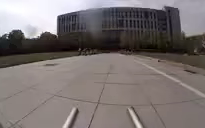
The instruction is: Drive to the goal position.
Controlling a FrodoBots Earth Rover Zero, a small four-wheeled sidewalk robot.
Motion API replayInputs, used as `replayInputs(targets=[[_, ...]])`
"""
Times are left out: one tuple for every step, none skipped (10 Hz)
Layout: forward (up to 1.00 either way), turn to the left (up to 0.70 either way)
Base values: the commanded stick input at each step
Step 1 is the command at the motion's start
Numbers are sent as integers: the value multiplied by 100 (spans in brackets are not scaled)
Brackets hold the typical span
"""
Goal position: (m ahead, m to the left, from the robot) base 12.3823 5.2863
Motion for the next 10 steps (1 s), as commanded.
replayInputs(targets=[[100,-29],[100,-6],[100,2],[100,2],[100,2],[100,2],[100,2],[100,2],[100,2],[100,2]])
